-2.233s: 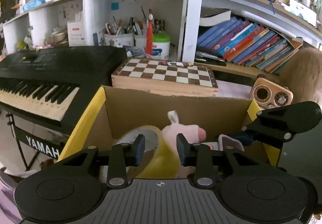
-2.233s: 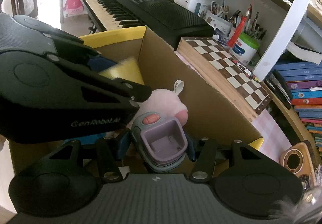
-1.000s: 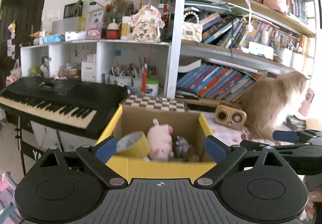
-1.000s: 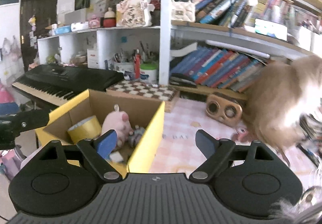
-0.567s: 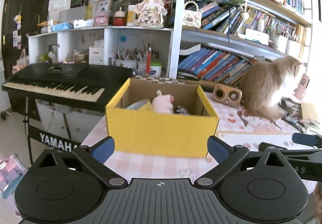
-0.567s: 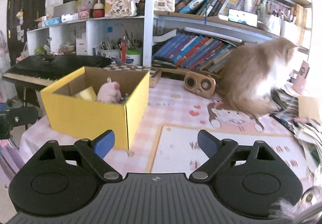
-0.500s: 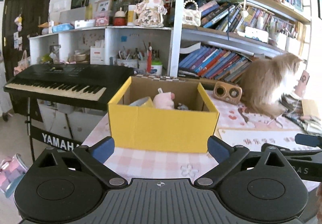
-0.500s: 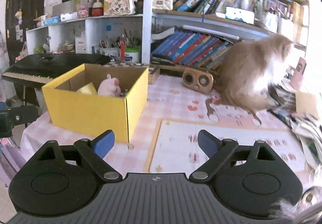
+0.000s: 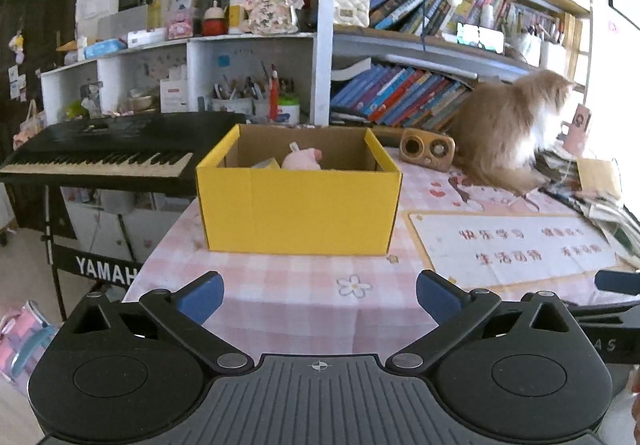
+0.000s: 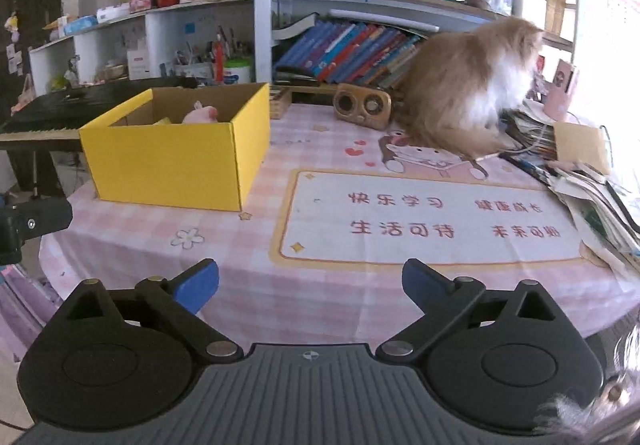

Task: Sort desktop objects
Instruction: 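Withdraw both open grippers from the yellow box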

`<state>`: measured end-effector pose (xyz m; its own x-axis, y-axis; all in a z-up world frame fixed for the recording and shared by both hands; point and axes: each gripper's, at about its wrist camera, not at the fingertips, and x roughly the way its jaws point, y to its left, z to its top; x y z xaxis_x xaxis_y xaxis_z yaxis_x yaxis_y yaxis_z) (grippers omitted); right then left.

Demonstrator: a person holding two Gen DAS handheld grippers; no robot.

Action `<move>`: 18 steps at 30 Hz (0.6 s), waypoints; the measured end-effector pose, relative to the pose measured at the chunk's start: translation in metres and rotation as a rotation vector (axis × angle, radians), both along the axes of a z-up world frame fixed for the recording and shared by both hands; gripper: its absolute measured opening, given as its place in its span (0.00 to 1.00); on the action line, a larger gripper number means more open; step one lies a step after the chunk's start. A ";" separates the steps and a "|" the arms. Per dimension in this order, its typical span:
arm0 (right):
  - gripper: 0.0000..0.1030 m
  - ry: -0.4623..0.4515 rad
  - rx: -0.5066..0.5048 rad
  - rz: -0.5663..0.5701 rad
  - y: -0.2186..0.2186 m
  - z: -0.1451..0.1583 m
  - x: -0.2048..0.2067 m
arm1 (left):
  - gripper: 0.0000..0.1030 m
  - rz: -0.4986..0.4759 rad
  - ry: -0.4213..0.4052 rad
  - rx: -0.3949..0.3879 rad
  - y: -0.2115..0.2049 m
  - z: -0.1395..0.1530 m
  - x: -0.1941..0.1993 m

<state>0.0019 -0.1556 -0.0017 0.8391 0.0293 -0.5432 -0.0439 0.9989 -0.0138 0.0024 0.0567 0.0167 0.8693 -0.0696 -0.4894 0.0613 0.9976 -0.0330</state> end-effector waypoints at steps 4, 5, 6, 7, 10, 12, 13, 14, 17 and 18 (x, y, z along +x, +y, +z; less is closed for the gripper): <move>1.00 0.014 -0.004 -0.019 -0.003 -0.002 -0.006 | 1.00 -0.016 0.026 0.007 -0.005 -0.003 0.000; 1.00 0.015 -0.006 -0.020 -0.003 -0.002 -0.006 | 1.00 -0.016 0.031 0.007 -0.006 -0.004 0.000; 1.00 0.017 -0.007 -0.021 -0.004 -0.002 -0.007 | 1.00 -0.015 0.035 0.006 -0.006 -0.004 0.001; 1.00 0.018 -0.009 -0.023 -0.004 -0.002 -0.007 | 1.00 -0.013 0.041 0.002 -0.007 -0.004 0.001; 1.00 0.028 -0.013 -0.027 -0.007 -0.003 -0.008 | 1.00 -0.012 0.065 -0.013 -0.008 -0.008 0.003; 1.00 0.039 -0.014 -0.034 -0.009 -0.005 -0.009 | 1.00 -0.013 0.082 -0.011 -0.009 -0.010 0.005; 1.00 0.044 -0.013 -0.039 -0.010 -0.006 -0.009 | 1.00 -0.012 0.090 -0.010 -0.010 -0.010 0.005; 1.00 0.047 -0.013 -0.045 -0.012 -0.006 -0.009 | 1.00 -0.014 0.095 -0.013 -0.011 -0.011 0.006; 1.00 0.051 -0.015 -0.051 -0.015 -0.006 -0.009 | 1.00 -0.017 0.104 -0.020 -0.013 -0.012 0.007; 1.00 0.053 -0.017 -0.051 -0.016 -0.007 -0.009 | 1.00 -0.017 0.105 -0.020 -0.014 -0.012 0.008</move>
